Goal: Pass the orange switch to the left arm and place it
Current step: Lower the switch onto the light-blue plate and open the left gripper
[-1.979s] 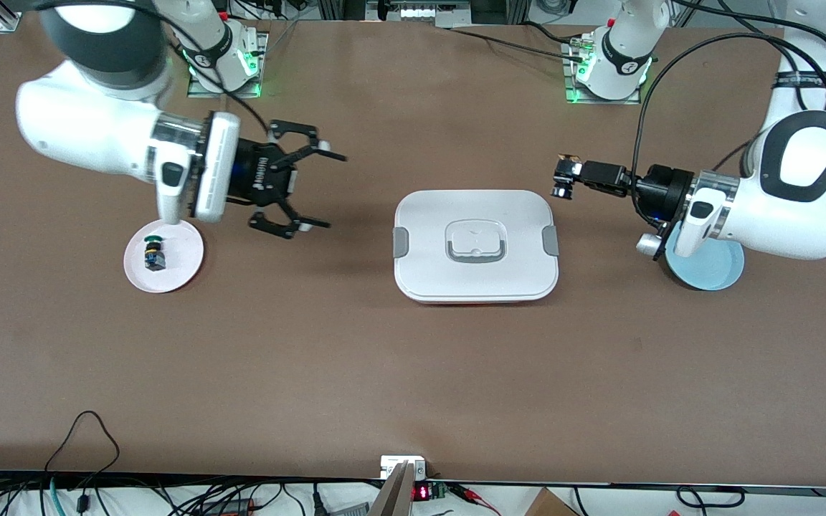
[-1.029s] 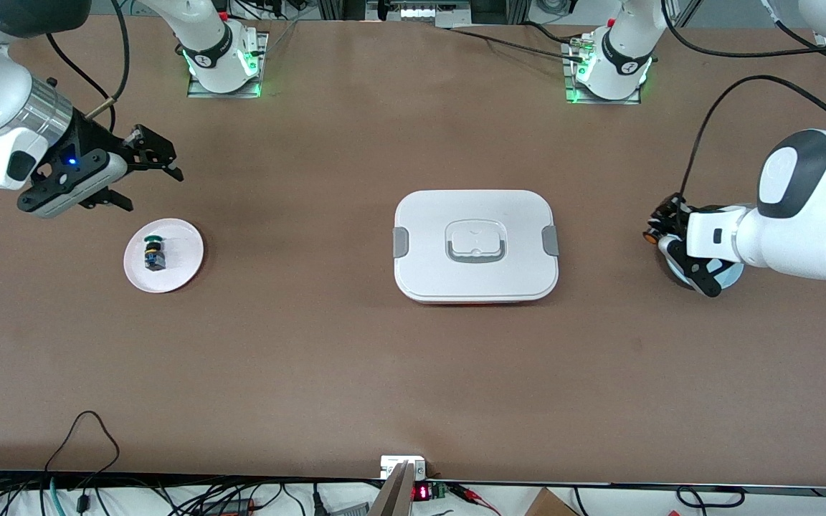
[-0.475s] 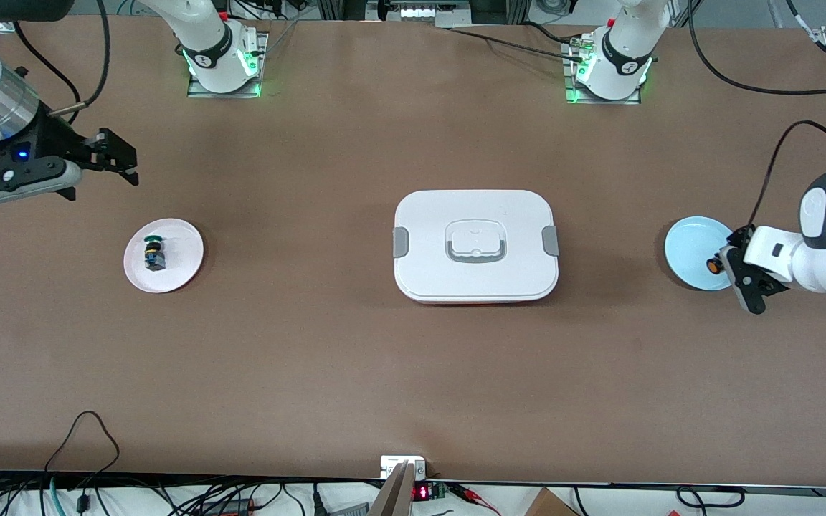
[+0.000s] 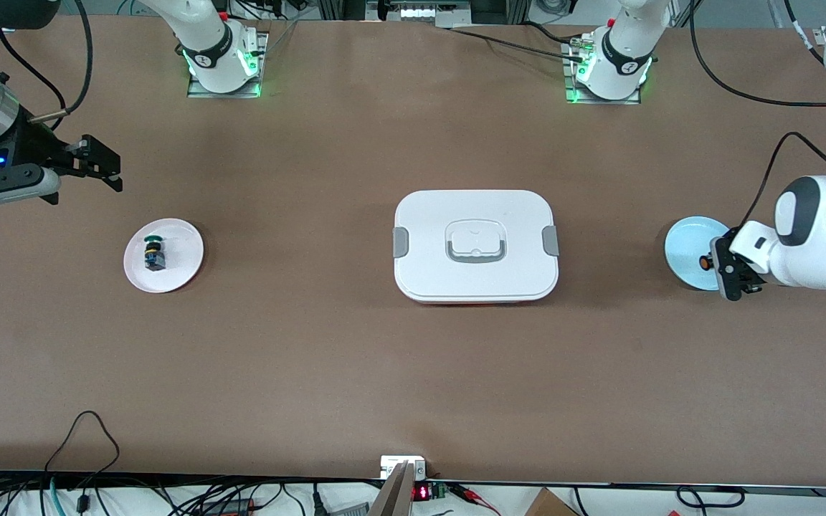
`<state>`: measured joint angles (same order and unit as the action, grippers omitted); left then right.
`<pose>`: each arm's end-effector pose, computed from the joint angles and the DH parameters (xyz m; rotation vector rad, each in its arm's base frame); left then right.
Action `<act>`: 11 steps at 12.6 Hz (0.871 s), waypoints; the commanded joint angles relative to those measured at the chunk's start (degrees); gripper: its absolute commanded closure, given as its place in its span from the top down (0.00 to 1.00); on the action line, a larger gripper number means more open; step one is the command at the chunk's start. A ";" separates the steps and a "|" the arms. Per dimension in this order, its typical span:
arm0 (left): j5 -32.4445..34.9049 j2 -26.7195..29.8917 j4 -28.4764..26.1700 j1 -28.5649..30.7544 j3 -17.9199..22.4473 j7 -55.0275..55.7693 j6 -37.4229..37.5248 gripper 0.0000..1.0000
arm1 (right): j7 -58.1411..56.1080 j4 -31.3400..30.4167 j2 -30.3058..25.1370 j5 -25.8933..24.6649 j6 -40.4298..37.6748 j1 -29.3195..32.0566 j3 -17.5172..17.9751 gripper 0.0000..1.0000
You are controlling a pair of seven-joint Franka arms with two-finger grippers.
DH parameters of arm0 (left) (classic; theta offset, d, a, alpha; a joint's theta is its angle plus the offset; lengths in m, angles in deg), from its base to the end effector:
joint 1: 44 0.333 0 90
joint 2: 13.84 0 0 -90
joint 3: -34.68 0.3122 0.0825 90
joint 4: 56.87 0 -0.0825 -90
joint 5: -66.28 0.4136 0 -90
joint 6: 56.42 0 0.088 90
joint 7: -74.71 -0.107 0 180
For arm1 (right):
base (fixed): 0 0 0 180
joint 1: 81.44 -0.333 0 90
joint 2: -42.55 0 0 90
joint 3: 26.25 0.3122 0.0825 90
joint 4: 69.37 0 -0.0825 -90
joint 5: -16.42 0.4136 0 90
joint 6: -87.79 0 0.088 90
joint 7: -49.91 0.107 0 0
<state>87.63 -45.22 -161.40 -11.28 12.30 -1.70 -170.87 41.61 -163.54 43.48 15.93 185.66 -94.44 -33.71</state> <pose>0.6140 0.1429 0.2076 2.3217 -1.8487 -0.4498 0.5971 0.0577 0.5867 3.1059 0.3786 0.0754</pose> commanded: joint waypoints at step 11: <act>4.75 1.41 -12.19 7.78 -1.43 -2.16 -13.51 1.00 | 1.62 2.94 3.81 -0.74 -0.40 -0.09 0.35 1.00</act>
<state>91.10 -45.20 -171.56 -6.36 12.23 -2.28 -182.97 42.07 -161.94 46.73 15.60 185.79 -94.46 -33.70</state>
